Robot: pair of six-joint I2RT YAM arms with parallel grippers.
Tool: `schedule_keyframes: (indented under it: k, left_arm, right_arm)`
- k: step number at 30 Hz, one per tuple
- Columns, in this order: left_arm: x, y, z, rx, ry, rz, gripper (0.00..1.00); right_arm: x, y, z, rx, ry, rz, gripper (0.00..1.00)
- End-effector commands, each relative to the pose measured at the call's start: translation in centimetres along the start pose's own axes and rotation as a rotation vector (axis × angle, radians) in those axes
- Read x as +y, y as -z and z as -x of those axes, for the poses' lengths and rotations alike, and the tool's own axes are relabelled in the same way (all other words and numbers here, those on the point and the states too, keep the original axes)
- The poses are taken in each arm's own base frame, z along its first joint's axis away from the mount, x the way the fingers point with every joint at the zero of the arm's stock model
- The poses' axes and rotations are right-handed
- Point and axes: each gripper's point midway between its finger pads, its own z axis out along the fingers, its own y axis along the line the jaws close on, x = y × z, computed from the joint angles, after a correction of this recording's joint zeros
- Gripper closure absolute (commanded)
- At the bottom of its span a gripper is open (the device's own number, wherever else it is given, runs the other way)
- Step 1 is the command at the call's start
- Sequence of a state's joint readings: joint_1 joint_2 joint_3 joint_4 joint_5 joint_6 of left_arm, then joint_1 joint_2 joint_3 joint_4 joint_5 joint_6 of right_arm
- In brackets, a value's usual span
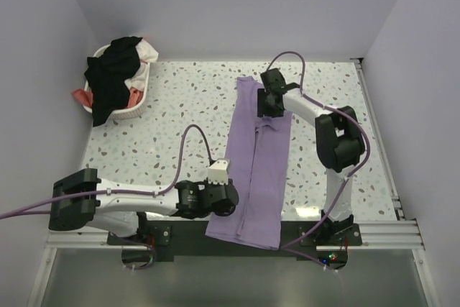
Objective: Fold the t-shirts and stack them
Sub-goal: Fold the tshirt
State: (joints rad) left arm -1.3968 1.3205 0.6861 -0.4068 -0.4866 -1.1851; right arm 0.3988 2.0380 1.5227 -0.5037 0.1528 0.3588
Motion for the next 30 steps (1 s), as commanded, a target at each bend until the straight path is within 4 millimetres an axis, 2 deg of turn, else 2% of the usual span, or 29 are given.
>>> schedule_keyframes:
  k: [1, 5, 11, 16, 17, 18, 19, 20, 23, 24, 25, 26, 27, 28, 30]
  left_arm:
    - [0.7, 0.1, 2.5, -0.062, 0.023, 0.007, 0.60]
    - [1.7, -0.3, 4.3, -0.082, 0.041, 0.001, 0.60]
    - [2.6, -0.9, 5.4, -0.092, 0.047, 0.009, 0.60]
    - [3.2, -1.7, 6.4, -0.099, 0.064, 0.004, 0.59]
    - [3.2, -1.9, 6.5, -0.090, 0.067, -0.005, 0.59]
    - [3.3, -2.0, 6.7, -0.089, 0.072, -0.011, 0.59]
    - [3.7, -2.4, 7.4, -0.098, 0.084, -0.010, 0.59]
    - [3.7, -2.6, 7.4, -0.086, 0.086, -0.019, 0.59]
    - [4.1, -3.0, 8.5, -0.097, 0.094, -0.016, 0.59]
    - [4.3, -3.2, 9.1, -0.104, 0.103, -0.011, 0.59]
    - [4.1, -3.2, 9.5, -0.108, 0.099, -0.019, 0.59]
    - [4.1, -3.5, 9.6, -0.100, 0.098, -0.020, 0.59]
    - [4.0, -3.5, 10.2, -0.106, 0.102, -0.022, 0.58]
    - [4.0, -3.7, 10.3, -0.104, 0.105, -0.023, 0.58]
    - [4.0, -3.8, 10.8, -0.107, 0.109, -0.027, 0.57]
  right_arm:
    - [2.9, 0.3, 2.3, -0.053, -0.017, 0.070, 0.49]
    - [4.3, -1.5, 0.7, -0.020, -0.014, 0.091, 0.50]
    - [4.5, -3.6, -1.9, 0.046, -0.018, 0.081, 0.50]
    - [4.7, -5.0, -1.4, 0.058, -0.003, 0.063, 0.50]
    - [4.7, -5.1, -1.2, 0.058, 0.003, 0.056, 0.50]
    - [5.2, -5.0, 0.1, 0.035, 0.003, 0.065, 0.50]
    - [5.0, -6.1, -0.2, 0.050, 0.018, 0.051, 0.50]
    - [5.5, -5.8, 1.4, 0.029, 0.021, 0.056, 0.50]
    - [5.2, -8.1, 1.4, 0.064, 0.047, 0.025, 0.49]
    - [5.8, -8.0, 3.7, 0.019, 0.042, 0.043, 0.49]
    - [5.6, -9.6, 3.2, 0.040, 0.045, 0.036, 0.49]
    - [5.5, -10.1, 3.7, 0.044, 0.034, 0.044, 0.49]
    - [6.0, -9.8, 5.9, -0.003, 0.023, 0.068, 0.48]
    - [5.5, -11.2, 5.8, 0.006, 0.012, 0.072, 0.46]
    - [6.3, -11.2, 7.7, -0.033, -0.006, 0.134, 0.43]
